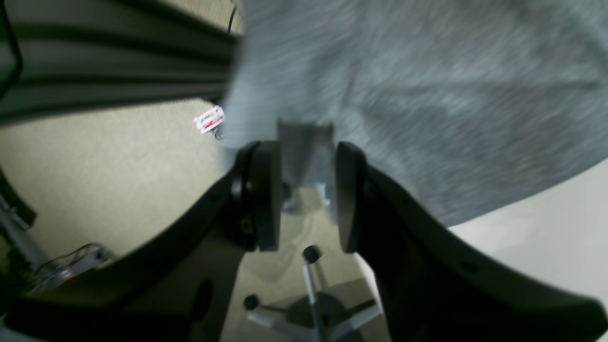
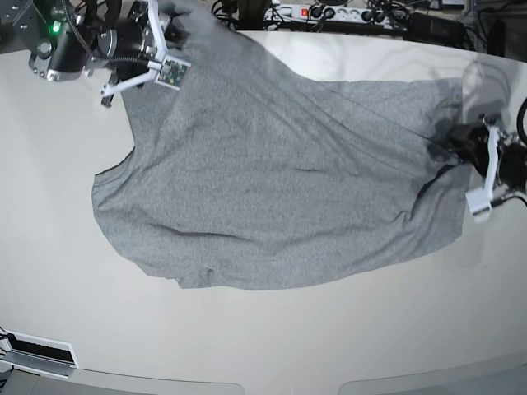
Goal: Layout the t-shirt on the table in an organized manner, then fold the t-shirt properly
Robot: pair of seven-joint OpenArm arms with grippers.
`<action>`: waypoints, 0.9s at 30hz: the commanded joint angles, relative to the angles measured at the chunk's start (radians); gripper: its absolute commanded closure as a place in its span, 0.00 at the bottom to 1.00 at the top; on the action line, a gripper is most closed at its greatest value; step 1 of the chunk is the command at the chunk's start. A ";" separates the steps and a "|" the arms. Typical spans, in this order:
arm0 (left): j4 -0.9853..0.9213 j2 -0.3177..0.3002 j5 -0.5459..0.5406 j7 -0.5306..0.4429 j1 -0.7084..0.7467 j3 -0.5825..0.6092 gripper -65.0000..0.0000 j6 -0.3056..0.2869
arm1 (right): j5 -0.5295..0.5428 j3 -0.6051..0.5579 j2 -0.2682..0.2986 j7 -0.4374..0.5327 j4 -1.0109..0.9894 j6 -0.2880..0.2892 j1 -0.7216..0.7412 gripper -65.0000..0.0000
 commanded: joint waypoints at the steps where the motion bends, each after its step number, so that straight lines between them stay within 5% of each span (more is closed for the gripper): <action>1: 0.027 -0.045 0.016 -0.040 -0.013 -0.013 0.72 -0.005 | 0.006 0.005 0.012 0.010 0.019 0.000 0.012 0.66; 4: 0.046 -0.074 0.097 -0.113 0.000 -0.013 0.72 -0.005 | -0.004 0.006 0.012 0.010 0.019 -0.014 0.014 0.66; 9: 0.080 -0.105 0.036 0.072 0.071 -0.013 0.72 -0.005 | -0.116 0.006 0.012 0.029 0.019 -0.064 0.014 0.66; 14: 0.242 -0.159 0.047 0.062 0.219 -0.013 0.72 -0.005 | -0.177 0.006 0.012 0.055 0.019 -0.124 0.014 0.66; 18: 0.289 -0.159 0.294 -0.151 0.306 -0.013 0.71 -0.005 | -0.177 0.006 0.012 0.054 0.019 -0.123 0.014 0.66; 22: 0.280 -0.153 0.500 -0.326 0.388 -0.012 0.56 -0.005 | -0.177 0.006 0.012 0.047 0.019 -0.123 0.014 0.66; 27: 0.271 -0.144 0.721 -0.520 0.474 -0.011 0.55 -0.005 | -0.176 0.006 0.012 0.047 0.019 -0.124 0.014 0.66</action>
